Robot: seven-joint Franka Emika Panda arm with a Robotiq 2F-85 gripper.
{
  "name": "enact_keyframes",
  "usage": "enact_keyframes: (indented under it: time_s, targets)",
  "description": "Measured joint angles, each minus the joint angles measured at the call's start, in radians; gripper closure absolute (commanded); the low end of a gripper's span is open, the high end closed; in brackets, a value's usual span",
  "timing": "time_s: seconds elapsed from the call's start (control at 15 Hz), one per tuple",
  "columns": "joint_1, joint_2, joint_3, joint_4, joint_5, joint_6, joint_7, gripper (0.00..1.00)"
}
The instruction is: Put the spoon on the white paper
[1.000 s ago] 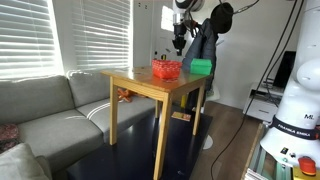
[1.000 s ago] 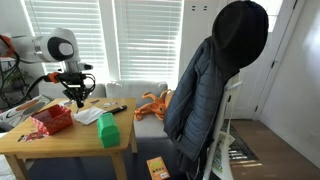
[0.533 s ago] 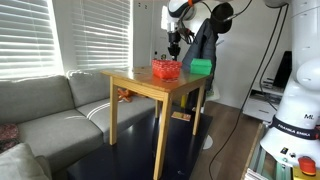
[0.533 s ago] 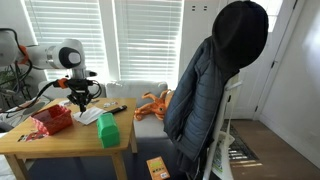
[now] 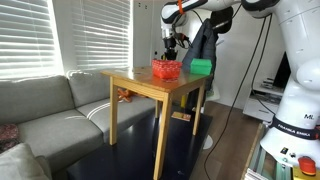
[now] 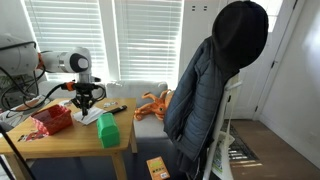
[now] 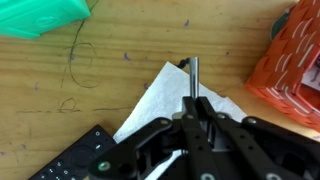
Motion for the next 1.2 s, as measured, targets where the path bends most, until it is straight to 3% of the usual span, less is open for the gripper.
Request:
enact_keyframes:
  time_s: [0.73, 0.87, 1.2]
  targets:
    - [0.002, 0.172, 0.0, 0.2, -0.023, -0.096, 0.0, 0.98]
    - [0.003, 0.191, 0.0, 0.223, -0.025, -0.115, 0.0, 0.64]
    - [0.01, 0.205, 0.005, 0.26, -0.042, -0.128, -0.003, 0.3]
